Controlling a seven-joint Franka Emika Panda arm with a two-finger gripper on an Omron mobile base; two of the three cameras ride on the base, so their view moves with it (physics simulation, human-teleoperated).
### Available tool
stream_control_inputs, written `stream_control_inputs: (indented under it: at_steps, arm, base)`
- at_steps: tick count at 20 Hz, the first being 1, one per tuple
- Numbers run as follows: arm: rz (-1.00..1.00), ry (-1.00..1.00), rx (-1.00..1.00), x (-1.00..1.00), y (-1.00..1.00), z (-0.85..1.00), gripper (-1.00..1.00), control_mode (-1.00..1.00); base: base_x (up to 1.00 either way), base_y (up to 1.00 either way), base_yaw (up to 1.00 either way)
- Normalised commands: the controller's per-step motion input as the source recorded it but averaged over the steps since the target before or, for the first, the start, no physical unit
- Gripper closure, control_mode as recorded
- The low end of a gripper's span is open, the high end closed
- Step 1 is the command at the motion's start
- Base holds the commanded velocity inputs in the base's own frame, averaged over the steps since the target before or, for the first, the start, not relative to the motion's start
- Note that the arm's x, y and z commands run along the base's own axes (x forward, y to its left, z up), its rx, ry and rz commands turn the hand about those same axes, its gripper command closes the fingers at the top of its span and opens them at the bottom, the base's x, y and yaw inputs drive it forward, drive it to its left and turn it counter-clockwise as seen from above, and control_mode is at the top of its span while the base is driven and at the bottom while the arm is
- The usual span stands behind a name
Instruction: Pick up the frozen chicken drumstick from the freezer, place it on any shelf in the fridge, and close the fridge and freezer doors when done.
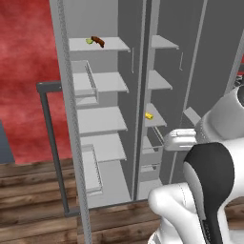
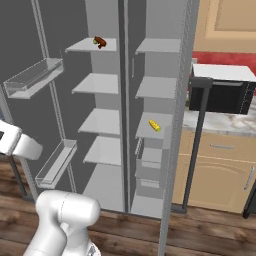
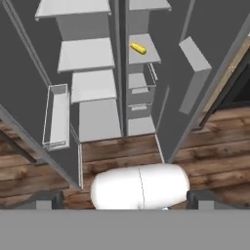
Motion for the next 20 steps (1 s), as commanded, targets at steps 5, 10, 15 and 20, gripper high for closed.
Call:
stream_control_inputs:
  at_steps: [5,10,15,20]
  arm:
    - [0.0,-0.36,-0.17,-0.89,0.94,0.29,-1.0,-1.0]
    - [-0.2,-0.29,-0.07,-0.07,1.0,0.02,-1.0,-1.0]
    - [-0.32,-0.22,0.01,0.14,1.0,-0.07,-1.0,-1.0]
    - [-0.31,-0.18,0.01,0.54,0.96,-0.22,-1.0,-1.0]
  base:
    - [0.0,0.0,0.0]
    - [0.0,0.0,0.0]
    - [0.0,0.0,0.0]
    - [0.0,0.0,0.0]
